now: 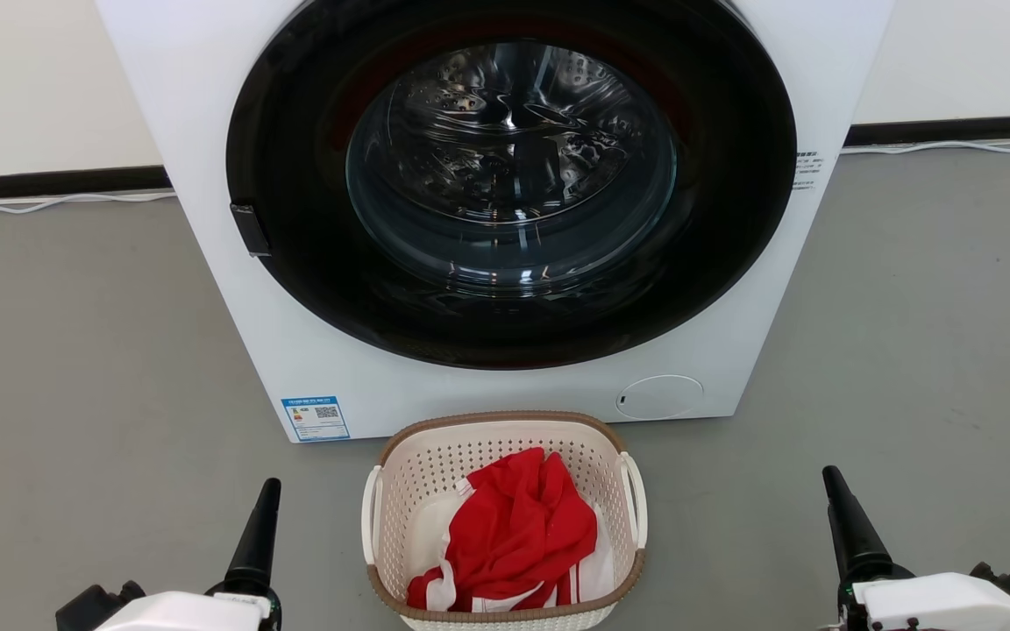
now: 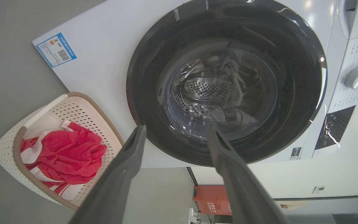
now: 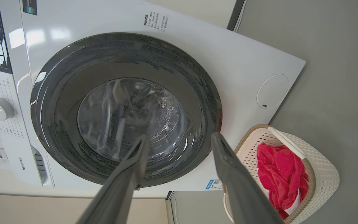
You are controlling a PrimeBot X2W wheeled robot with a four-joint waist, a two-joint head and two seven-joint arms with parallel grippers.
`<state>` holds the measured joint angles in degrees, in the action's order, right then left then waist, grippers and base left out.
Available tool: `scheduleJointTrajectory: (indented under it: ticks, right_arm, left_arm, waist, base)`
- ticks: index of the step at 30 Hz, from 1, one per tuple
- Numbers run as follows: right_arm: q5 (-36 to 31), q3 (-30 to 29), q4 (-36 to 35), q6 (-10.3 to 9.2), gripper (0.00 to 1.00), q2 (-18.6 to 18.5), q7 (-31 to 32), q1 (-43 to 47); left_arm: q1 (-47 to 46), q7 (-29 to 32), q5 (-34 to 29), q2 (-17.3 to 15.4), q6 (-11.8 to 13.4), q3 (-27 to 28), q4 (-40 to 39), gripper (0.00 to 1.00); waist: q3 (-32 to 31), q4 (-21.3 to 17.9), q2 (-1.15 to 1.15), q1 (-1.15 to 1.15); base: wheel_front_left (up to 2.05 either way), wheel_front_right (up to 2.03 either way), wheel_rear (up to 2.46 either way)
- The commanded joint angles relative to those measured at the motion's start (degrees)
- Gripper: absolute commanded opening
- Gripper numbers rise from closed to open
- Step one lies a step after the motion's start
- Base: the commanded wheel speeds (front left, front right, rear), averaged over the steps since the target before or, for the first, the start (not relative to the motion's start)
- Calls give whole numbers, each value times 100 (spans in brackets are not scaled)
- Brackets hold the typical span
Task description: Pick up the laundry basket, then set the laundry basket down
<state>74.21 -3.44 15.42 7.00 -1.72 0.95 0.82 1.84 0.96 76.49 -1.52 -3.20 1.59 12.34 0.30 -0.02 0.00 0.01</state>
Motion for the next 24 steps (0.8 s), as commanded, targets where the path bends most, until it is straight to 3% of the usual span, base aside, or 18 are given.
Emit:
scheduleJointTrajectory:
  ticks: [1, 24]
  right_arm:
    - [-100, 53, -187, 16, 100, -59, -61, -241]
    - [-1968, 313, -457, 23, 100, -72, -430, -231]
  left_arm:
    - [-159, -37, -99, -38, 32, 35, -202, 100]
    - [-78, -412, -2462, -67, 468, -294, -519, 100]
  waist:
    - [0, 0, 0, 0]
    - [7, 8, 0, 0]
  base:
    - [0, 0, 0]
    - [0, 0, 0]
